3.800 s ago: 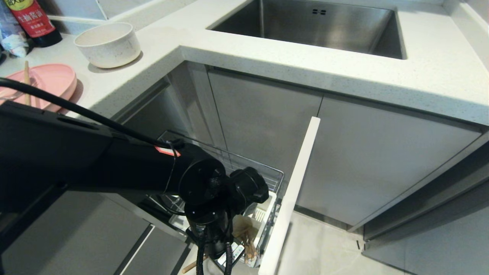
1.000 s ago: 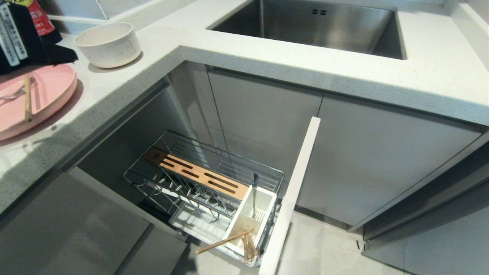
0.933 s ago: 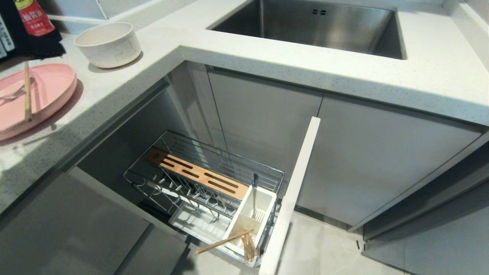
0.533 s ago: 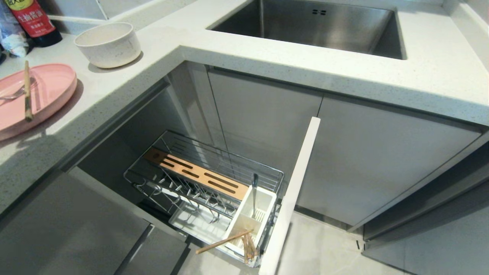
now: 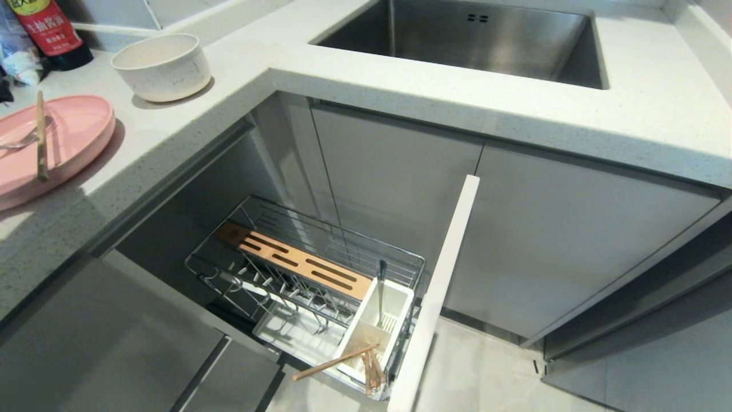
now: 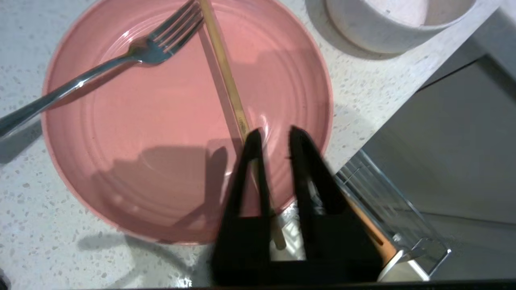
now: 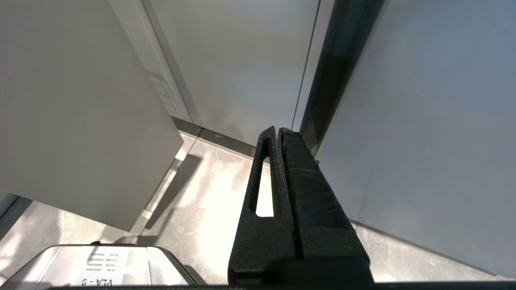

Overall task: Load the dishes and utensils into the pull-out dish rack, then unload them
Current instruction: Pick up the chopsticks and place it in the cupboard

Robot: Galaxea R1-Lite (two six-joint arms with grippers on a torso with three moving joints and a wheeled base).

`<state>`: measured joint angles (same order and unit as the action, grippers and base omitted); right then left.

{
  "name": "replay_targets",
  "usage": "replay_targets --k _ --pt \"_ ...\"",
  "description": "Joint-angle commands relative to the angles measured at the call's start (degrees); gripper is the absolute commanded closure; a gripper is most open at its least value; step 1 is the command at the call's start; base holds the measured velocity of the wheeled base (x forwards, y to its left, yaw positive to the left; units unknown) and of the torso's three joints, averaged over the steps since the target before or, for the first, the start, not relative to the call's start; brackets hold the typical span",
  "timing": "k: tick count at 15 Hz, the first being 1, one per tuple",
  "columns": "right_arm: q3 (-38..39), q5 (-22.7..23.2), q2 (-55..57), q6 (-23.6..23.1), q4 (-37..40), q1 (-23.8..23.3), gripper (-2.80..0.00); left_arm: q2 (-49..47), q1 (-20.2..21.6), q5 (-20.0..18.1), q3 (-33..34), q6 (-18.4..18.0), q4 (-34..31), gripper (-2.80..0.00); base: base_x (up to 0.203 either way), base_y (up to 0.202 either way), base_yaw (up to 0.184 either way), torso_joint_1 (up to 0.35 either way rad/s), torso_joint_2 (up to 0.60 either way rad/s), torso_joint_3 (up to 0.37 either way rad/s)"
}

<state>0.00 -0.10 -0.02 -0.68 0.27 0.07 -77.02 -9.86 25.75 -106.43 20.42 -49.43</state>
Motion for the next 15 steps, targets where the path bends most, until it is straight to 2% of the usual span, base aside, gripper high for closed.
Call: replay_targets --k 1,9,12,15 --pt "0.0 0.0 0.0 0.0 0.0 0.0 0.00 -2.1 0.3 0.2 -0.8 0.1 -0.8 -2.80 0.000 0.000 0.000 0.000 0.00 0.000" --pt "0.0 0.0 -0.1 0.0 0.0 0.0 0.00 -5.2 3.7 0.3 -2.2 0.6 -2.3 -2.80 0.000 0.000 0.000 0.000 0.00 0.000" --pt "0.0 0.0 0.0 0.0 0.1 0.0 0.00 -6.6 3.7 0.2 -4.0 2.1 -6.4 -2.80 0.000 0.000 0.000 0.000 0.00 0.000" --pt "0.0 0.0 -0.1 0.0 0.0 0.0 0.00 -7.7 3.8 0.2 -4.1 2.2 -6.6 -2.80 0.000 0.000 0.000 0.000 0.00 0.000"
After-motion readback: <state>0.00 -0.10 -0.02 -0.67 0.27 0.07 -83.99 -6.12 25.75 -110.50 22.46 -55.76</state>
